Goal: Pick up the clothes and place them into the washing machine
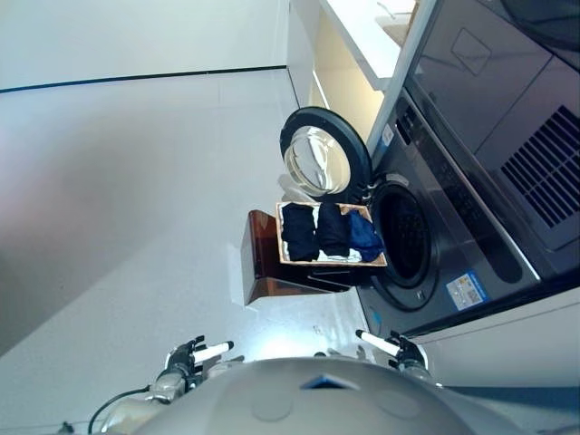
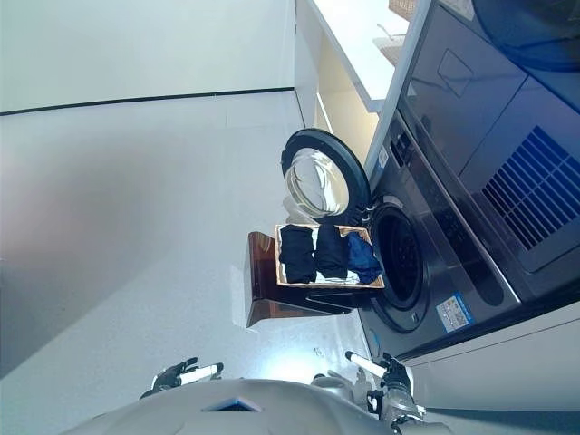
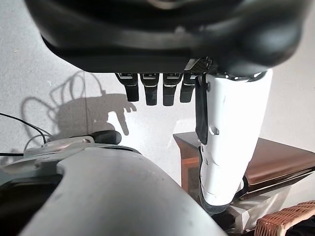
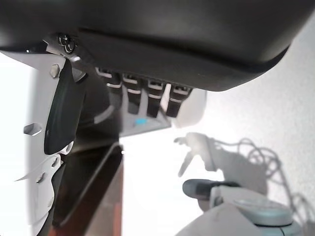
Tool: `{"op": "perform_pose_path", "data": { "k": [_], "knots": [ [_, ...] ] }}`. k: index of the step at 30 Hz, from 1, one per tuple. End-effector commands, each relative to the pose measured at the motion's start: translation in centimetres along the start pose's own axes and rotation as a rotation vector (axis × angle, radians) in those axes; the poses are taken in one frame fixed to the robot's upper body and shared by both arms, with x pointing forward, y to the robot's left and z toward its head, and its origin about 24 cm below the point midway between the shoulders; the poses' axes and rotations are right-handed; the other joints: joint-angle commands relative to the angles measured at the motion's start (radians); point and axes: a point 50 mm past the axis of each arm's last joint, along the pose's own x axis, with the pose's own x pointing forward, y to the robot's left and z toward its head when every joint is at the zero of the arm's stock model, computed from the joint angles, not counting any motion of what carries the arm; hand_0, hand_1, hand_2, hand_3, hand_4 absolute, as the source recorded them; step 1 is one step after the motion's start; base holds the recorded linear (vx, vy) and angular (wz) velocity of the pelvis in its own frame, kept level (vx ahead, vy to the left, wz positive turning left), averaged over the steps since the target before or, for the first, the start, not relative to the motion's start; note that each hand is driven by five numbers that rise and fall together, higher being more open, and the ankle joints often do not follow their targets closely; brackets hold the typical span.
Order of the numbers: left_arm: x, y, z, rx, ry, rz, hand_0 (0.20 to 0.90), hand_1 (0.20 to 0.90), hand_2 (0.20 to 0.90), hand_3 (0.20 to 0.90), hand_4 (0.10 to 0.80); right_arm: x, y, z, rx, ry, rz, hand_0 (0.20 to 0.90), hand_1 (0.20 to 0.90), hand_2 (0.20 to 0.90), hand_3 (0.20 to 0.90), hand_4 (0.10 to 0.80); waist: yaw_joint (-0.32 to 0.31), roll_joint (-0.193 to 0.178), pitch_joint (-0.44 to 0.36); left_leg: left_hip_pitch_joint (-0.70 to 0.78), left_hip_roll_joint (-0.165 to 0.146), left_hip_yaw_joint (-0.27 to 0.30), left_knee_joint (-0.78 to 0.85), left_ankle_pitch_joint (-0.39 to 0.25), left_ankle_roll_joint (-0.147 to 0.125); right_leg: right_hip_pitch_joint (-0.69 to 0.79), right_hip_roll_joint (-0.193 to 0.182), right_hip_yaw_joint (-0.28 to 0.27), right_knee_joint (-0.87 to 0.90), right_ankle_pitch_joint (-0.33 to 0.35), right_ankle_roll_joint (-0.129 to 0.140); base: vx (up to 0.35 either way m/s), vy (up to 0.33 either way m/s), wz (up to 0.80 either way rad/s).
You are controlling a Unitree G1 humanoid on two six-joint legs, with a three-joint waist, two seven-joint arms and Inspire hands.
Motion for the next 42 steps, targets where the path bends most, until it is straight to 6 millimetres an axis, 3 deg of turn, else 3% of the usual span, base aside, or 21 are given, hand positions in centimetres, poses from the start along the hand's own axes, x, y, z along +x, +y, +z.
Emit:
{"op": "perform_pose_path", "data": {
  "k": [1, 21, 30, 38, 39, 42],
  "knots": [
    [0.5, -1.5, 3.2, -0.038, -0.102, -0.026, 0.9, 0.9, 0.9, 0.9, 0.8, 0.6, 0.3, 3.6, 0.027, -0.112, -0.022, 0.9, 0.9, 0.9, 0.9, 0.8, -0.005, -0.008, -0.005, -0.031, -0.034, -0.039, -0.007, -0.026, -0.056, 0.003, -0.01, -0.081, -0.002, 0.0, 0.042, 0.0, 0.0, 0.0],
    [0.4, -1.4, 2.8, -0.037, -0.087, -0.01, 0.9, 0.9, 0.9, 0.9, 0.8, 0.5, 0.5, 3.4, 0.041, -0.103, -0.021, 0.9, 0.9, 0.9, 0.9, 0.8, -0.009, -0.006, 0.005, -0.024, -0.038, -0.039, -0.007, -0.034, -0.05, 0.008, -0.014, -0.081, -0.002, 0.001, 0.041, 0.0, 0.0, 0.0],
    [0.5, -1.2, 3.2, -0.036, -0.093, -0.004, 0.9, 0.9, 0.9, 0.9, 0.8, 0.6, 0.4, 3.8, 0.047, -0.107, -0.021, 0.9, 0.9, 0.9, 0.9, 0.8, -0.017, 0.004, 0.026, -0.008, -0.05, -0.019, 0.002, -0.038, -0.011, -0.063, -0.021, -0.041, 0.145, -0.042, 0.026, -0.008, 0.055, -0.03],
    [0.6, -0.8, 4.3, -0.04, -0.122, -0.001, 0.9, 0.9, 0.9, 0.9, 0.8, 0.7, 0.2, 4.9, 0.099, -0.133, -0.029, 0.9, 0.9, 0.9, 0.9, 0.8, -0.026, 0.0, 0.056, -0.055, -0.078, -0.028, 0.135, -0.101, 0.028, -0.11, -0.054, -0.026, 0.284, -0.078, 0.03, 0.005, 0.103, -0.07],
    [0.6, -0.8, 4.5, -0.033, -0.128, -0.003, 0.9, 0.9, 0.9, 0.9, 0.8, 0.8, 0.0, 5.0, 0.119, -0.135, -0.034, 0.9, 0.9, 0.9, 0.9, 0.8, -0.035, 0.005, 0.068, -0.062, -0.09, -0.034, 0.158, -0.115, 0.045, -0.147, -0.07, -0.021, 0.368, -0.067, 0.03, 0.002, 0.16, 0.0],
    [0.7, -0.6, 4.8, -0.02, -0.136, -0.004, 0.9, 0.9, 0.9, 0.9, 0.8, 0.8, -0.1, 5.1, 0.14, -0.138, -0.04, 0.9, 0.9, 0.9, 0.9, 0.8, -0.04, 0.006, 0.078, -0.067, -0.105, -0.034, 0.171, -0.123, 0.059, -0.195, -0.085, -0.004, 0.463, -0.014, 0.031, -0.002, 0.132, 0.0]
  ]
}}
